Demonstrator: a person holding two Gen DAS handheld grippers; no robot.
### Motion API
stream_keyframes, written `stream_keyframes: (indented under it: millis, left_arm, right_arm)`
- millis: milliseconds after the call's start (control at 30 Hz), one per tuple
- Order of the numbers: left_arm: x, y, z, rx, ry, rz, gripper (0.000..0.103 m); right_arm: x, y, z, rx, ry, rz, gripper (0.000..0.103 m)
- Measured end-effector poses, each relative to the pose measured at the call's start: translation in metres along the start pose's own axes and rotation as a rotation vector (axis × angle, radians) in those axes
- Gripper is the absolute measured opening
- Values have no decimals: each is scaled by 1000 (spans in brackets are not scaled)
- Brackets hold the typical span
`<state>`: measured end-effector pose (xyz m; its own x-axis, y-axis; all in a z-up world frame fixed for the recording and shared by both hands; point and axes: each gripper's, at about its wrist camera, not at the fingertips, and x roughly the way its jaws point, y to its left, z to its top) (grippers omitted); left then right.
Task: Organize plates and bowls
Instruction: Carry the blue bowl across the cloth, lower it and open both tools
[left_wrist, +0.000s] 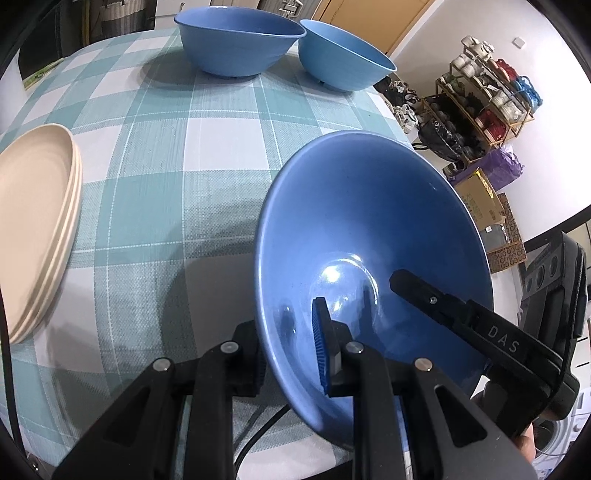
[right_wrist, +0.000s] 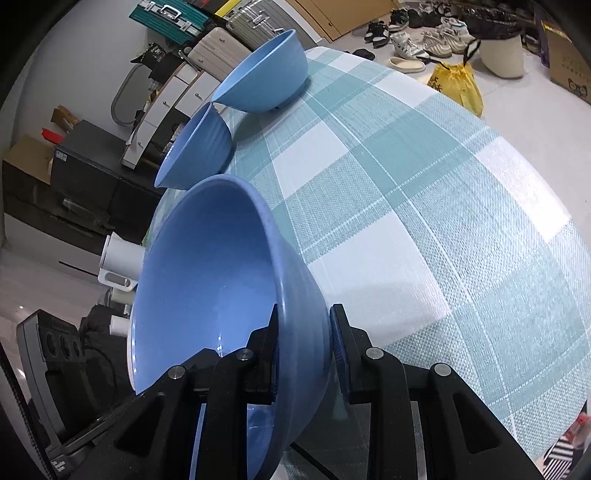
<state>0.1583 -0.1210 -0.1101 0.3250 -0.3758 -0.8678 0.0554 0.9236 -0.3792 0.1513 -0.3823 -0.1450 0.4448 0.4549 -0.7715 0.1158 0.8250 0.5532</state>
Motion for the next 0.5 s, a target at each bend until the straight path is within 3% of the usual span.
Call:
stream_keyframes:
  millis: [400,500]
  left_arm:
    - [6,6,2,-11,8,-12,19]
    - [2,9,3,-17,-6,-7,21]
  right_arm:
    - [11,4,11,-15,-10,-32,25]
    - [6,7,13,-41,-50,-80,26]
